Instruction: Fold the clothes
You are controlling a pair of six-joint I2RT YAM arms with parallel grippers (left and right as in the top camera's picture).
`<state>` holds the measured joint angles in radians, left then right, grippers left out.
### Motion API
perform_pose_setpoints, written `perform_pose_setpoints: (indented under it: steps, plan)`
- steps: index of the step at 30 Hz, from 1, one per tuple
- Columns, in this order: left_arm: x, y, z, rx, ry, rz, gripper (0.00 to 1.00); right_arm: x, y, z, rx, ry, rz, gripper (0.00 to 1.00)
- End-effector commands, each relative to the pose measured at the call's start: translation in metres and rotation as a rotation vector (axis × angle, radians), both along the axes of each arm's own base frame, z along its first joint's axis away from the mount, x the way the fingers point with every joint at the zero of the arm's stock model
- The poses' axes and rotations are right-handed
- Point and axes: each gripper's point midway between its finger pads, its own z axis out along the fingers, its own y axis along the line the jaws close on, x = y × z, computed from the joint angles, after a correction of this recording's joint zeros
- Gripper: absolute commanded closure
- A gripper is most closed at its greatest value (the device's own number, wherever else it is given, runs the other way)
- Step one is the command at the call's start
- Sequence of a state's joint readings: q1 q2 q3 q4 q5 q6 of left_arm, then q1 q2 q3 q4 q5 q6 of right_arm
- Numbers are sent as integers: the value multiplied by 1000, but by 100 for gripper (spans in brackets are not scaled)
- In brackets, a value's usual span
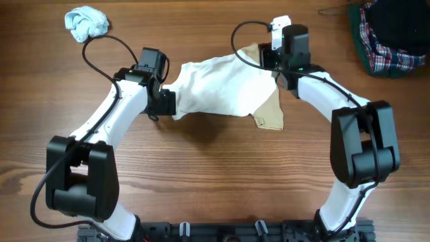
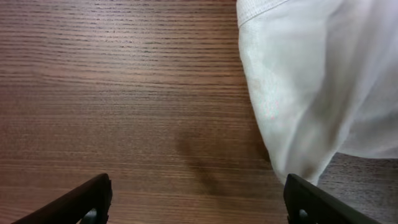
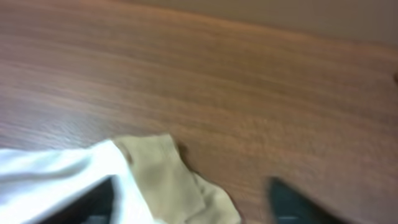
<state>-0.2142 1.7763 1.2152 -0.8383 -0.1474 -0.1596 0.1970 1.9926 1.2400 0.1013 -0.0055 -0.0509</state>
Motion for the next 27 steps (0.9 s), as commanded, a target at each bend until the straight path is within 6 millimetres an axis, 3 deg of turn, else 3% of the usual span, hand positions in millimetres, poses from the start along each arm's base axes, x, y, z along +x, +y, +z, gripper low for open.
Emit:
perform_pose_setpoints:
  steps: [1,3,6,8,9,12,14,17,22,27]
  plan:
    - [-1,0,2,-11,-6,6,11,2,-20,-6,-30,28,-59,0]
    - [-2,-2,2,-23,0,4,12,-4,-24,-14,29,79,-76,0]
    - [-2,-4,2,-33,0,2,12,-17,2,-20,126,146,52,0]
    - [-1,-5,2,-38,-2,1,12,-26,26,-16,223,167,167,0]
    - [-2,-5,2,-38,-2,1,12,-23,29,-11,233,145,179,0]
    - [-2,-5,2,-37,-2,1,12,-13,21,-6,204,98,140,12]
    - [-2,-5,2,-37,-2,1,12,-10,21,-4,224,91,124,14]
    - [-1,-5,2,-38,-5,1,12,-10,22,-13,290,130,65,21]
    - [-1,-5,2,-38,-4,2,12,-8,20,-49,377,205,-89,21]
    - [-1,-5,2,-37,-5,2,11,-3,20,-55,394,197,-104,22]
